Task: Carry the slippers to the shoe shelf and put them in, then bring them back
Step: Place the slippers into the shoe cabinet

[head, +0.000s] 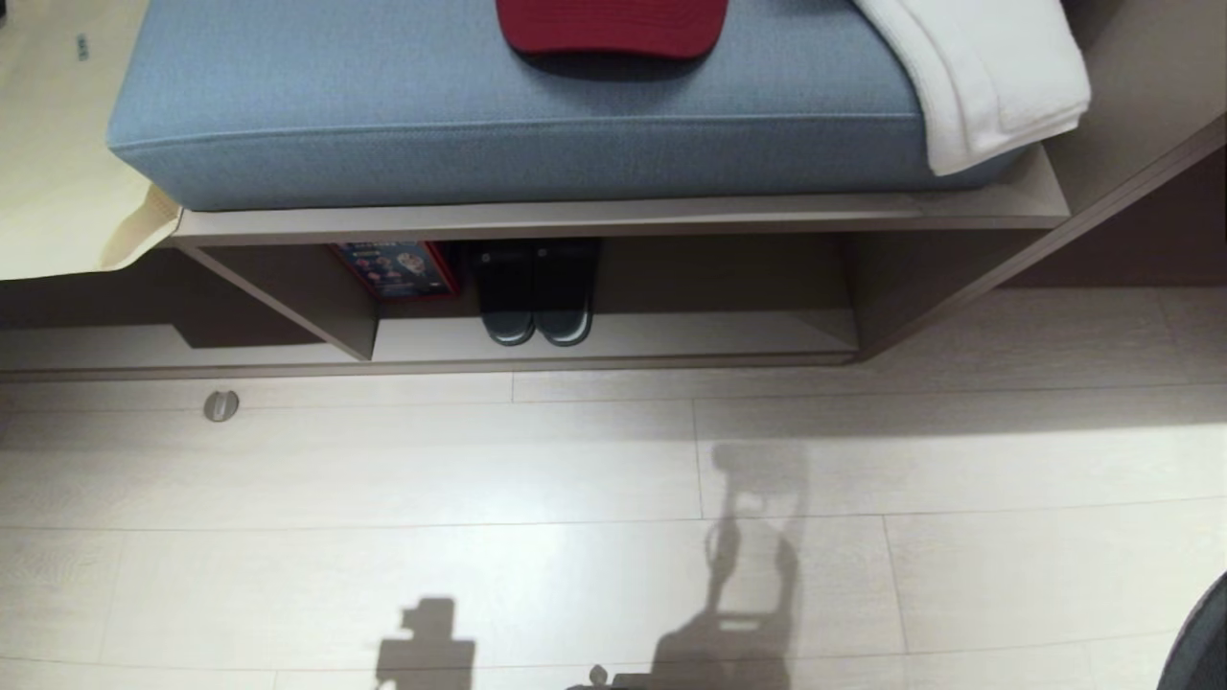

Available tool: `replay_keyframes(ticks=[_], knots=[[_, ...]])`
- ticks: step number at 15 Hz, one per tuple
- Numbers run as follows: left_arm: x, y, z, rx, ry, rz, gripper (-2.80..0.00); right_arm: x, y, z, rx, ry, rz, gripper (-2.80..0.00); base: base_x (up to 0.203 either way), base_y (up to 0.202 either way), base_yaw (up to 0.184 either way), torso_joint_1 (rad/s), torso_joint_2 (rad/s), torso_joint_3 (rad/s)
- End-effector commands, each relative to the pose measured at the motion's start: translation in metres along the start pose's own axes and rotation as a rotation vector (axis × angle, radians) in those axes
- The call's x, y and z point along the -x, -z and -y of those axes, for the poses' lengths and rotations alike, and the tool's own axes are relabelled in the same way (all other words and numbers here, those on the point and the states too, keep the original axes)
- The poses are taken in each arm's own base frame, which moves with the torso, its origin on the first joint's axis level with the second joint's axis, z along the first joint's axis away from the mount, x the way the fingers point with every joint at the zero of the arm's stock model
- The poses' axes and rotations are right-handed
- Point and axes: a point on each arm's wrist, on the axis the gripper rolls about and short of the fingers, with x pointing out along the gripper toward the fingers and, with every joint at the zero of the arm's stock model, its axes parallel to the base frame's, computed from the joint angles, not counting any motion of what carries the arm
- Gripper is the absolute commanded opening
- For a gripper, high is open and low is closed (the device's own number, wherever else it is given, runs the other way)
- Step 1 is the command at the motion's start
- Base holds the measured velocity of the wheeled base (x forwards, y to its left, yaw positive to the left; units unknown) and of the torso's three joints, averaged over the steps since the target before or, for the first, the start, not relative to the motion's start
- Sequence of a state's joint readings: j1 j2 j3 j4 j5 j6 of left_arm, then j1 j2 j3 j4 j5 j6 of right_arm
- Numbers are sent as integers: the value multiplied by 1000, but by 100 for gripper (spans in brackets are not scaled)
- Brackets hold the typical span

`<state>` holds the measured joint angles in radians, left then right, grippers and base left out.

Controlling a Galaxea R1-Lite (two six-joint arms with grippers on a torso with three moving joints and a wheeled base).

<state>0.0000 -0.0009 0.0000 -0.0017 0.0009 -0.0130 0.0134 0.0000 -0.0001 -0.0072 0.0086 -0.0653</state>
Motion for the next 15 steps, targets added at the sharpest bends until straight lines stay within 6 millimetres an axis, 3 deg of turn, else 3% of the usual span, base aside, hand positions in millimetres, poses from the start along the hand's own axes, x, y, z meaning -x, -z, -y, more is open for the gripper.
replay_keyframes(ticks=[1,15], knots=[[0,0,0,1,-1,-1,-280,0,0,0,1,-1,0,-280,0,0,0,2,-2,-202],[0,0,0,1,-2,-1,-280,0,0,0,24,-1,0,-280,0,0,0,2,4,-197]])
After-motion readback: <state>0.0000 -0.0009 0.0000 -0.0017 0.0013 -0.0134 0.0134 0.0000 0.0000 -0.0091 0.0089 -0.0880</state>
